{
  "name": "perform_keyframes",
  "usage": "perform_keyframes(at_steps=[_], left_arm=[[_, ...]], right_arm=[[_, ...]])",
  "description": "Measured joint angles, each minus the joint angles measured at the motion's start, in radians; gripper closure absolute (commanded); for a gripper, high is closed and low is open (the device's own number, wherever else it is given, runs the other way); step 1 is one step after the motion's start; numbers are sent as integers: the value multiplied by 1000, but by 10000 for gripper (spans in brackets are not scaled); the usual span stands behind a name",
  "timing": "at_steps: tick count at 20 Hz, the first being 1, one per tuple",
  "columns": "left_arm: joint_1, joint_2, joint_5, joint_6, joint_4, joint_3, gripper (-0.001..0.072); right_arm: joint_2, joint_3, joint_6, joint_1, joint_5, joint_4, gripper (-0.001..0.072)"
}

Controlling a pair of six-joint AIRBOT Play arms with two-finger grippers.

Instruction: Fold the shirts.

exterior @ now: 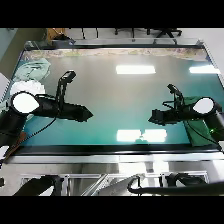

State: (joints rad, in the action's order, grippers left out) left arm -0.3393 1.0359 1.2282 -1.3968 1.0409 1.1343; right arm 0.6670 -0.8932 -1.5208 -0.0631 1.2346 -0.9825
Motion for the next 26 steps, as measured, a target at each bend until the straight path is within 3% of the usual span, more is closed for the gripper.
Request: perform_keyframes(at_steps=[6,7,8,15,21,26], left_arm=[[196,150,6,-26,283,167,665],[249,198,3,-22,319,222,298],[296,246,-13,-6,344,275,-1],[524,650,-400,198,421,618,0],[578,1024,-761,324,431,855,0],[603,1202,-1000,405,436,894,0]], right_arm=[[0,0,0,0,0,0,696],[0,0,0,0,0,0,697],[0,0,0,0,0,0,697],[0,0,0,0,0,0,697],[0,0,0,0,0,0,696],[0,0,0,0,0,0,697]])
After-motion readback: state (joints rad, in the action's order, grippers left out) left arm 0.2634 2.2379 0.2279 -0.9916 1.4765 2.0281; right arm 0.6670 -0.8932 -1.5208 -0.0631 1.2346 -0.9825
